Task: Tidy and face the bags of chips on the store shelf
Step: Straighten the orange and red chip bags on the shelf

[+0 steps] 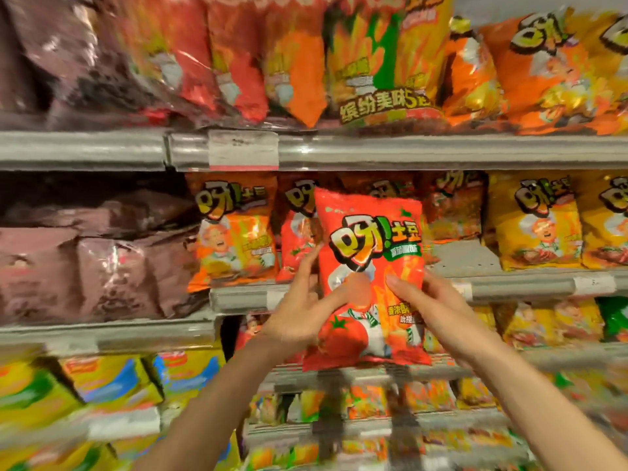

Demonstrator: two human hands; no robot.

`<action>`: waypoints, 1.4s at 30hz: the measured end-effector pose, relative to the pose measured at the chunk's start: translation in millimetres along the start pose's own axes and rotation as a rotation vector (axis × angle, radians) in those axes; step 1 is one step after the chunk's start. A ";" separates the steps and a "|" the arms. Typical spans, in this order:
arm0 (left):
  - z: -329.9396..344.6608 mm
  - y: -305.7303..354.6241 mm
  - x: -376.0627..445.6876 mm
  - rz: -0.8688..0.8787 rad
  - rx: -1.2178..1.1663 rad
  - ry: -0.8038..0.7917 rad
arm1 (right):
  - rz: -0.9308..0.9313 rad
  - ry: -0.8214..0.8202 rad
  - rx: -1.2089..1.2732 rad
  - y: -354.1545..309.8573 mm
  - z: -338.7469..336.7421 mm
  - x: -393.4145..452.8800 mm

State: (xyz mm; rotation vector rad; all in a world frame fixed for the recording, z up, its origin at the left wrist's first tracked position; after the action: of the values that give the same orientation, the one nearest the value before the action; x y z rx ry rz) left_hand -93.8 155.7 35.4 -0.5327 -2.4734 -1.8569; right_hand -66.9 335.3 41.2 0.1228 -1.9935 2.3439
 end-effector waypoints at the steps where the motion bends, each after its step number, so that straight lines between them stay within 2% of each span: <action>1: -13.0 -3.2 -8.9 -0.001 0.005 0.002 | 0.003 0.001 -0.019 3.3 16.5 -4.8; 5: -58.3 -12.2 -38.8 -0.017 0.087 0.032 | 0.037 -0.027 -0.041 17.7 69.6 -15.9; 12: -128.6 -27.5 -66.7 -0.035 0.207 0.192 | 0.074 -0.131 -0.106 24.5 135.7 -14.3; 16: -156.5 -28.7 -74.9 -0.053 0.242 0.274 | 0.041 -0.213 -0.216 18.9 159.8 -6.5; 19: -168.9 -19.9 -78.3 -0.026 0.239 0.333 | 0.030 -0.247 -0.271 7.5 152.0 5.9; 21: -178.2 -18.6 -78.1 -0.028 0.223 0.375 | -0.142 -0.163 -0.507 -8.8 130.8 25.9; 23: -186.8 -19.7 -76.1 -0.037 0.207 0.407 | -0.434 -0.031 -0.884 -29.1 119.4 40.4; 25: -192.2 -19.9 -75.3 -0.050 0.214 0.442 | -0.615 -0.024 -1.142 -28.9 131.8 48.0; 29: -195.6 -17.7 -76.9 -0.062 0.211 0.484 | -0.606 -0.129 -1.328 1.3 145.2 67.0; 34: -205.2 -23.5 -80.0 -0.077 0.233 0.482 | -0.569 -0.136 -1.379 5.1 133.4 72.7; 38: -217.8 -26.7 -83.8 -0.085 0.248 0.529 | -0.657 -0.104 -1.274 -26.1 161.8 69.7; 40: -222.3 -28.0 -85.1 -0.088 0.249 0.531 | -0.568 -0.119 -1.133 -31.6 178.3 79.8; 42: -227.7 -28.7 -86.7 -0.083 0.236 0.545 | -0.379 -0.120 -0.924 -27.3 191.0 94.4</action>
State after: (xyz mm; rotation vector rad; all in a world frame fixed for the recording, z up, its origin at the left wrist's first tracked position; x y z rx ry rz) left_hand -64.9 -86.7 59.2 0.0804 -2.3043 -1.4448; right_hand -154.3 150.7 108.0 0.5255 -2.5871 1.0717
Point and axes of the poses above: each hand's wrist, its own x-axis towards the middle knuckle, its own z-axis out of the palm, y = z × x, the point moved 10 cm from there along x, towards the middle knuckle, and after that the axes turned 15 degrees about x, right-handed, at the moved point
